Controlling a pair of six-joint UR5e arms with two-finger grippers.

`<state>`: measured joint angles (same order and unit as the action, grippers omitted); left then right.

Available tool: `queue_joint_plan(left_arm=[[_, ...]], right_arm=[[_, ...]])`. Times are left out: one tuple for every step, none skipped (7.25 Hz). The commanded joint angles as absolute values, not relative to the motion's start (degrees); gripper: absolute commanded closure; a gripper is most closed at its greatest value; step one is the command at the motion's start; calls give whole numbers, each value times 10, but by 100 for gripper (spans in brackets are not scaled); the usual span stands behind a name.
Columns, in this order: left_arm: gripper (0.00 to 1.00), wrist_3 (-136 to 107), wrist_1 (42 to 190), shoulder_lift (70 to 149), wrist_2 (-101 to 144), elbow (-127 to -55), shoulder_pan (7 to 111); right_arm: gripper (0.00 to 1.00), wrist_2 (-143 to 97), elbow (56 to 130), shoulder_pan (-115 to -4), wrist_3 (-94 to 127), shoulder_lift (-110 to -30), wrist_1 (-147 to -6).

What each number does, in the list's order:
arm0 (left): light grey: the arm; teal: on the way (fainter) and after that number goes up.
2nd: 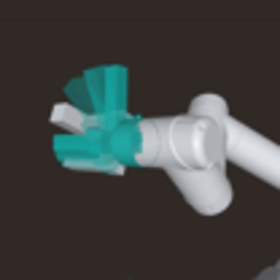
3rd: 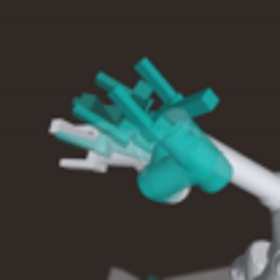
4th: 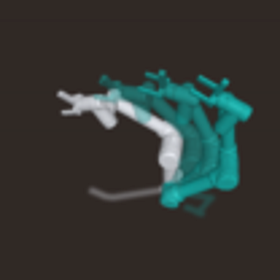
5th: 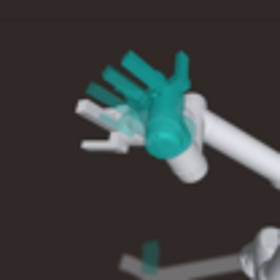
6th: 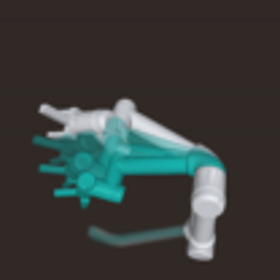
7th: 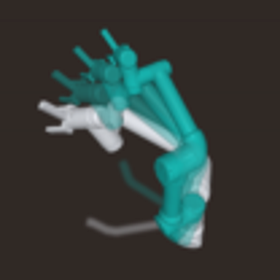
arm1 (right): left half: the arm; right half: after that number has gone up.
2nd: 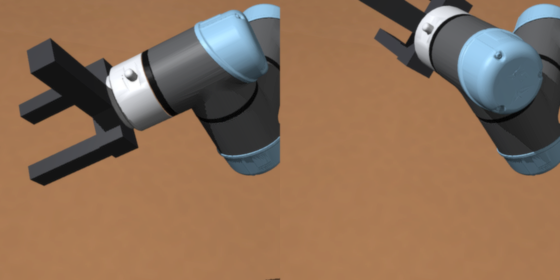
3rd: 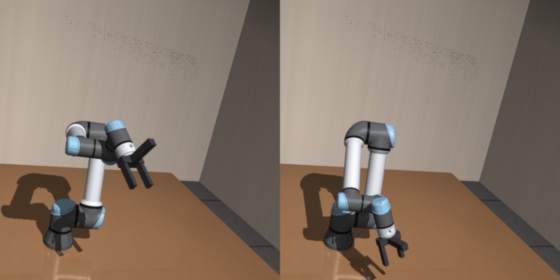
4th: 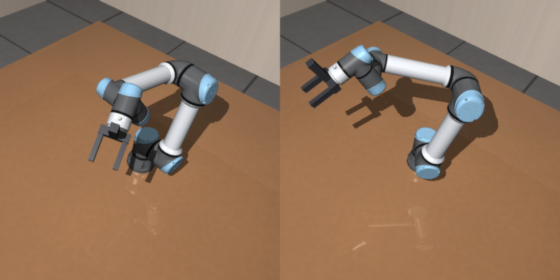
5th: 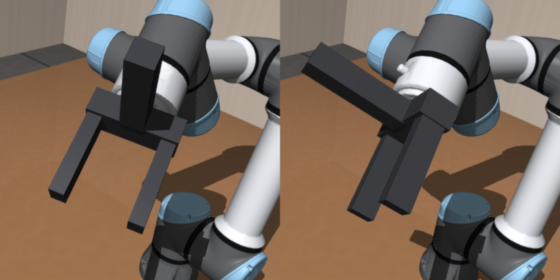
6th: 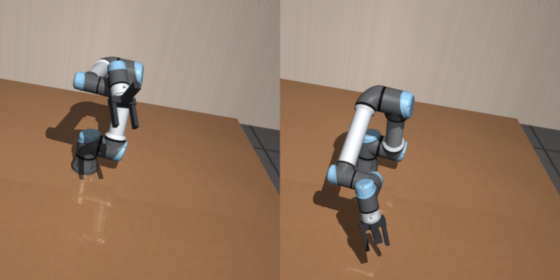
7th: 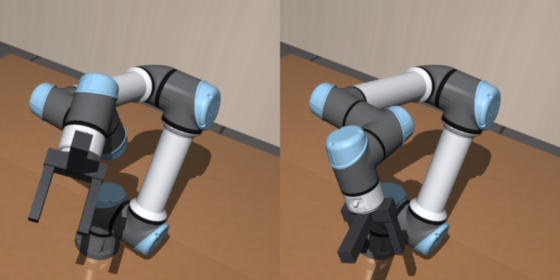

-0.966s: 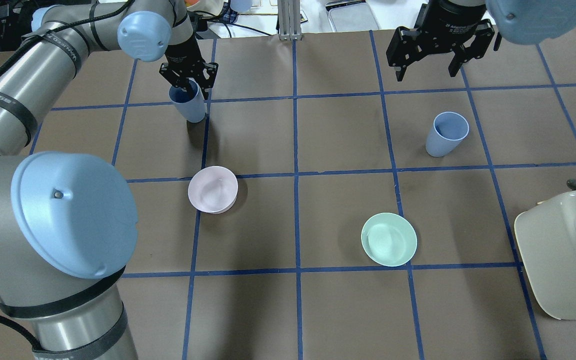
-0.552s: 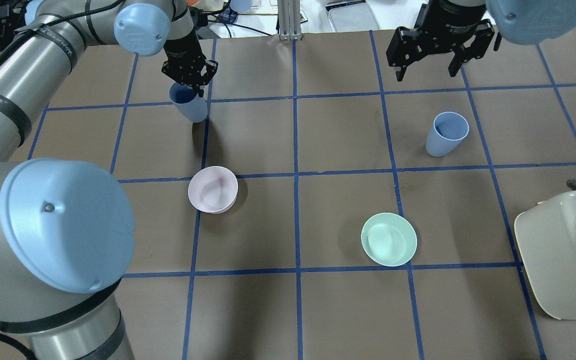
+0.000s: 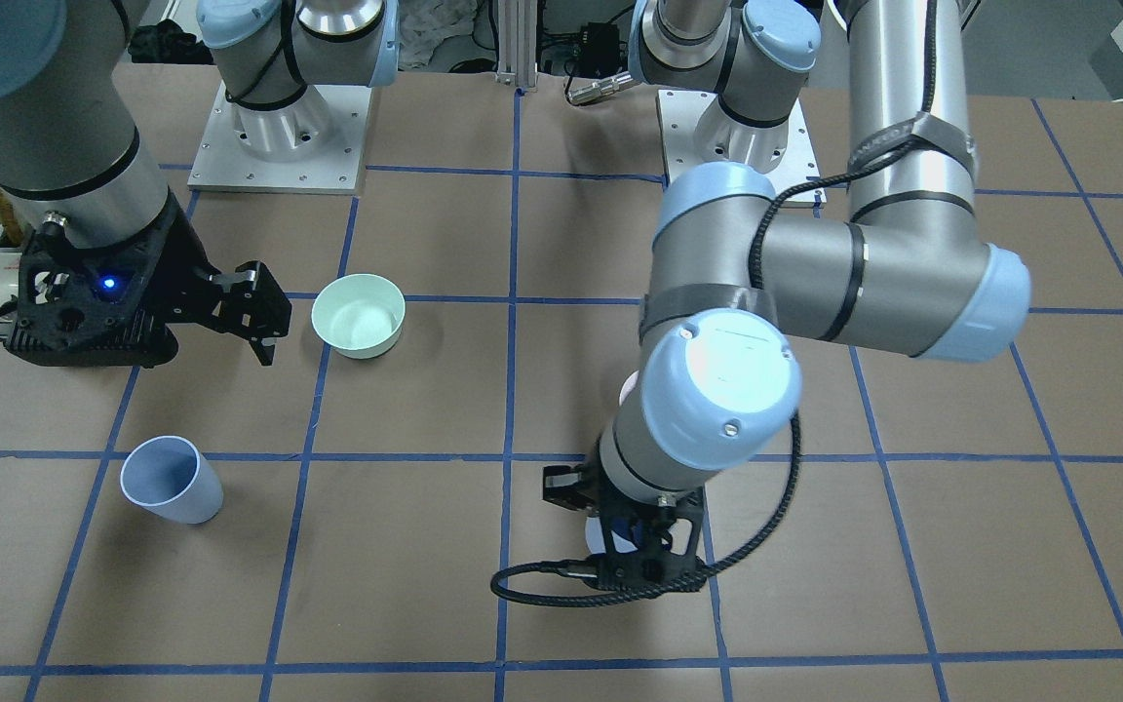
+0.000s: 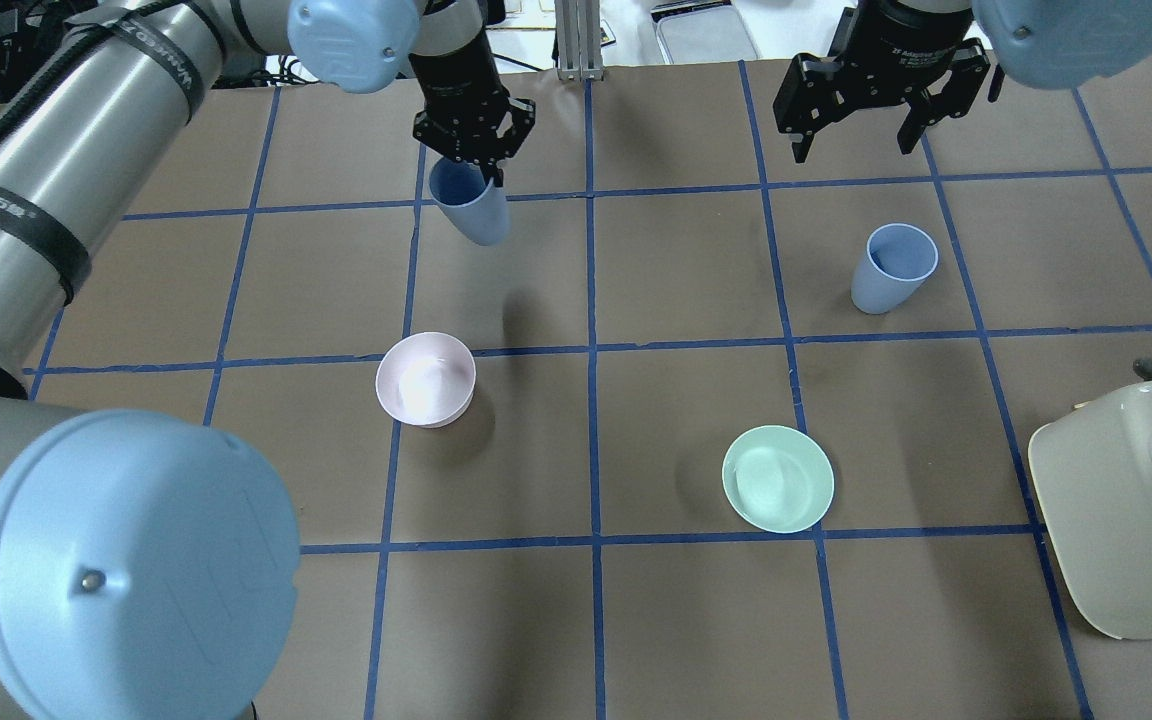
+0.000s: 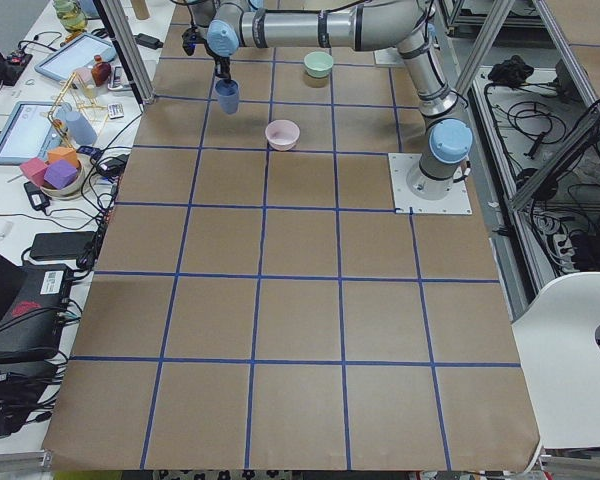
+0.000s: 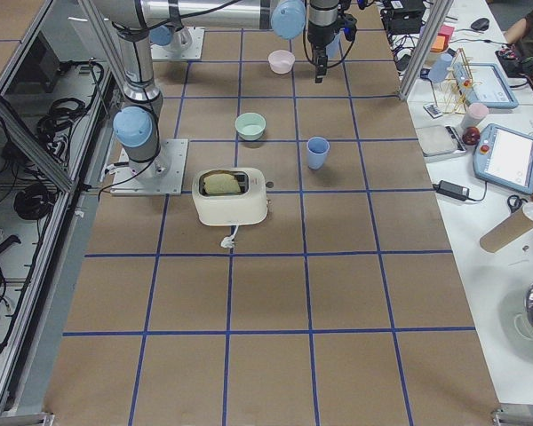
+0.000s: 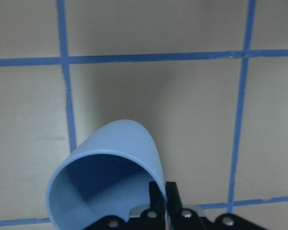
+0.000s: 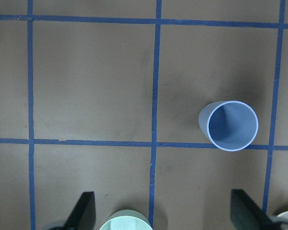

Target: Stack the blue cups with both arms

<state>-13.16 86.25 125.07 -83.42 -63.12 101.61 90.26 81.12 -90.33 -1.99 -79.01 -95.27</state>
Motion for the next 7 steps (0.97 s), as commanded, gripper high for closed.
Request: queue_joint_plan(left_arm=[[100,-293,863,1262,-826,-658,1068],[100,-319,852,1261,-827,-681,1084],[100,-330,833,1264,-824,-699,1089],[100,-349,824,1266,-795,-708,1093],[100,-353,820,1266,-792,-709,1098],[100,-354,820,1268,-792,-712,1096],[78,-349,820,1271,-794,-715,1096]], right_arm=[[0,903,811,-903,-20,-790,-953],[0,903,811,-903,-21,-790,-953],[0,903,811,-901,-21,-790,-953],[0,903,811,-898,-21,-790,-952],[0,902,811,-898,-21,-790,-952],[0,903,811,-898,-21,-790,-952],[0,903,811,-898,-21,-790,-952]])
